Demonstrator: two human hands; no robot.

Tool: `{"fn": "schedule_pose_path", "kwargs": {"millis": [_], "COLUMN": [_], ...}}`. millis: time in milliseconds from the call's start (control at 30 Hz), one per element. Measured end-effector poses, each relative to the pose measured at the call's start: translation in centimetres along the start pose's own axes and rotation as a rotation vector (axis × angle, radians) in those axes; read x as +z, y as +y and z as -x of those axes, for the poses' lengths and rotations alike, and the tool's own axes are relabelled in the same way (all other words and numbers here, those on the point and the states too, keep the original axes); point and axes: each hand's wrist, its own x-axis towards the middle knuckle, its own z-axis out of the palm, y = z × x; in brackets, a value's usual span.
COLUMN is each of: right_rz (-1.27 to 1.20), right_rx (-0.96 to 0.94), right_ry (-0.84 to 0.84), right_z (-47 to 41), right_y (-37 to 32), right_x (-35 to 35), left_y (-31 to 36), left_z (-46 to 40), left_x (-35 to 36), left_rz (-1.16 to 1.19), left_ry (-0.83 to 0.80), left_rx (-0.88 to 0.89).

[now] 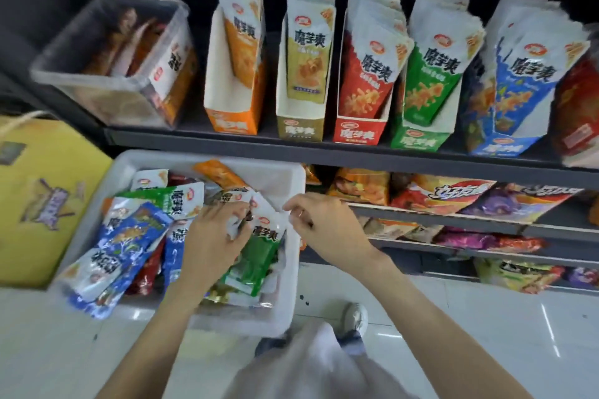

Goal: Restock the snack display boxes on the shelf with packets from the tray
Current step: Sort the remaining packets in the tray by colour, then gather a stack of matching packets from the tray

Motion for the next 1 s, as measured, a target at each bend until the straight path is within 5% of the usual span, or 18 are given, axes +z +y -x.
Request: {"fn": "schedule_pose_path", "kwargs": {"millis": [100, 400, 600, 733, 1000], "right_rz": [0.244, 0.596, 0.708, 0.133, -1.117], "right_rx": [-0.075, -0.051, -0.202, 0.081, 0.474], "right_ry": [-0.153, -0.376, -0.253, -0.022, 0.127], "right_z": [-3.2, -11.3, -9.8, -8.2, -7.3], "right_y": [-1.3, -2.2, -4.4, -6.5, -5.5], "right_x": [4.7, 11.6, 8.4, 4.2, 0.0], "left_y": [-4.6, -8.2, -8.3, -5.9, -1.1], "left_z": [1.1, 0.3, -1.0, -1.6, -0.6], "left_x": [-0.1, -1.8, -1.9, -2.5, -4.4], "left_rz": [-0.266, -0.187, -0.130, 0.214, 0.602], "left_ry": [-0.089, -0.054, -0.072, -0.183, -0.139], "left_rx": [-0.046, -0.020, 0.054, 0.056, 0.062]}}
